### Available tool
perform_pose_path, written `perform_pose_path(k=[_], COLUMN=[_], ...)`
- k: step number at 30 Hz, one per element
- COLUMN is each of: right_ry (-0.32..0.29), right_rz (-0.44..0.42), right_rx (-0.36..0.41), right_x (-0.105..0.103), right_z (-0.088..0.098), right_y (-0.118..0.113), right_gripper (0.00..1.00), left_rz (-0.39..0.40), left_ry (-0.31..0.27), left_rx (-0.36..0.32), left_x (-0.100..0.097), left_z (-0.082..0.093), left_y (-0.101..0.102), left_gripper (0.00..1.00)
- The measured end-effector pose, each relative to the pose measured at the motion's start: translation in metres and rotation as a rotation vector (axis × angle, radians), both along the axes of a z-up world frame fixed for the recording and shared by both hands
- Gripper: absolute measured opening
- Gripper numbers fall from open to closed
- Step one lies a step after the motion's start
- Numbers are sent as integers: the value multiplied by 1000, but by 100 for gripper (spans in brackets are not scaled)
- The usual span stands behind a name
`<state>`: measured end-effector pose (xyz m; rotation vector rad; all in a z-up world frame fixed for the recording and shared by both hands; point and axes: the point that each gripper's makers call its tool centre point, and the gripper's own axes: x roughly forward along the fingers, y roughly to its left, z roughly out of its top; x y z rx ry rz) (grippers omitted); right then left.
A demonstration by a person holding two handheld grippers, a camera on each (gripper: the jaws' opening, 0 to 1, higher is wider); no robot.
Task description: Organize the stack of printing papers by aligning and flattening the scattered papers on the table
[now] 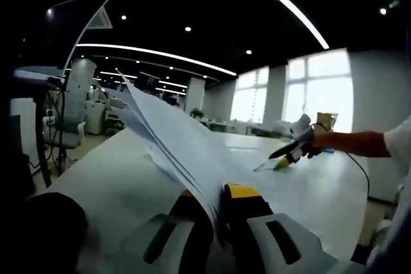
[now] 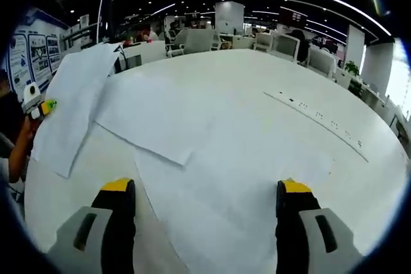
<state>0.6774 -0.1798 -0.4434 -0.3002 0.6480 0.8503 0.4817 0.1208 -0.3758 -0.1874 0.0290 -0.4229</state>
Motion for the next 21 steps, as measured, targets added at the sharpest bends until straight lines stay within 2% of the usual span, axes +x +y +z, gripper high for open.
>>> perform_pose_path(k=[3, 6, 21], right_ry=[-3, -5, -13], right_rz=[-1, -1, -3], right_rx=[4, 3, 14], right_x=[1, -1, -7], right_z=[1, 3, 6], right_y=[0, 0, -1], right_gripper=[85, 78, 74], left_rz=[-1, -1, 1], left_ry=[0, -2, -3], left_rx=[-2, -1, 1], left_x=[0, -1, -1], left_z=[0, 0, 1], left_y=[0, -1, 0], left_gripper=[10, 10, 10])
